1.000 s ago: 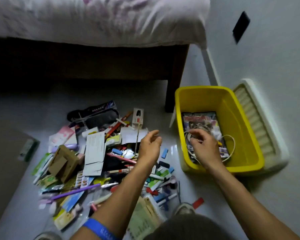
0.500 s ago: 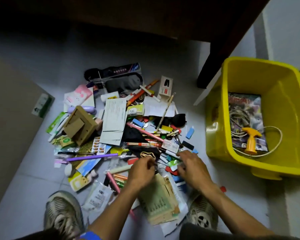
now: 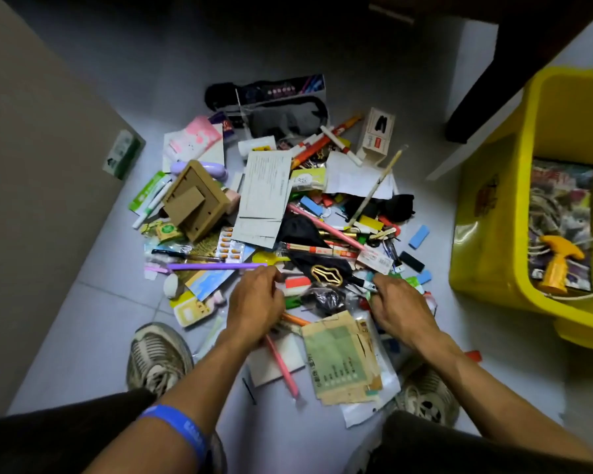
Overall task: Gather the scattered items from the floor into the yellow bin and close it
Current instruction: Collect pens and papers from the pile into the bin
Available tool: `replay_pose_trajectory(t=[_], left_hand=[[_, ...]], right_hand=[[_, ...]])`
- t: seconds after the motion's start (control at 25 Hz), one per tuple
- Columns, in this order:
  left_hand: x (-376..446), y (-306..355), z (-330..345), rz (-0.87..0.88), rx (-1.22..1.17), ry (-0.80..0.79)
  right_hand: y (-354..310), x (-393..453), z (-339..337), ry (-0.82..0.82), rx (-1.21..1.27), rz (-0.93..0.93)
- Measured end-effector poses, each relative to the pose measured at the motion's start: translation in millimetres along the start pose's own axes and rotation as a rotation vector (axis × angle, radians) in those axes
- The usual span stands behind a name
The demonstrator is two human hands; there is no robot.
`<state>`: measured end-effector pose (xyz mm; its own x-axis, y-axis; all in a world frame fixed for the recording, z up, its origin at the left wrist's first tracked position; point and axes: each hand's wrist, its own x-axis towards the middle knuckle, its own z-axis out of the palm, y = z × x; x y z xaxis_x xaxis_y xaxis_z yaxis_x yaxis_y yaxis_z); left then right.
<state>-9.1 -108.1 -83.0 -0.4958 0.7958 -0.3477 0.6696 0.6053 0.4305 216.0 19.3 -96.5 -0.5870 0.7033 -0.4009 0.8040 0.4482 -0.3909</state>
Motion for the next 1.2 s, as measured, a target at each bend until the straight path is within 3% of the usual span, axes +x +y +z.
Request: replay_pose_trajectory(t=[0.12,0.24,0.52,0.64,0.72,0.88,1.0,1.08,1.2], left_hand=[[-5,-8,10,0.027,0.119,-0.132],[-3,-10,23,-0.034,0.168,-0.121],[9,-13,22,0.041,0.285,-0.153],[7,-11,6,0.071,0.259,-0.06],[7,-11,-9,0.095,0.251,0.006],[11,-1,-42,0.128,0.077,0.098],[5,44,-62,0.21,-0.143,0.094],[1,90,-71,0.164,-0.401,0.026],[-2,176,-72,-0.015,-0.768,-0.197]], right_hand=[[15,-19,-2,-0.152,-0.124,-0.025],[34,-38,10,-0.284,-0.304,-0.068],[41,-35,32,-0.21,-0.465,-0.148],[38,-32,28,-0.164,-0.457,-0.106],[33,-30,17,-0.143,-0.318,-0.077],[12,-27,-25,-0.119,0.202,-0.068],[-12,-23,-70,0.018,0.824,0.112],[-23,-25,-106,0.063,1.245,0.262],[-16,-38,-154,0.195,1.48,0.421]])
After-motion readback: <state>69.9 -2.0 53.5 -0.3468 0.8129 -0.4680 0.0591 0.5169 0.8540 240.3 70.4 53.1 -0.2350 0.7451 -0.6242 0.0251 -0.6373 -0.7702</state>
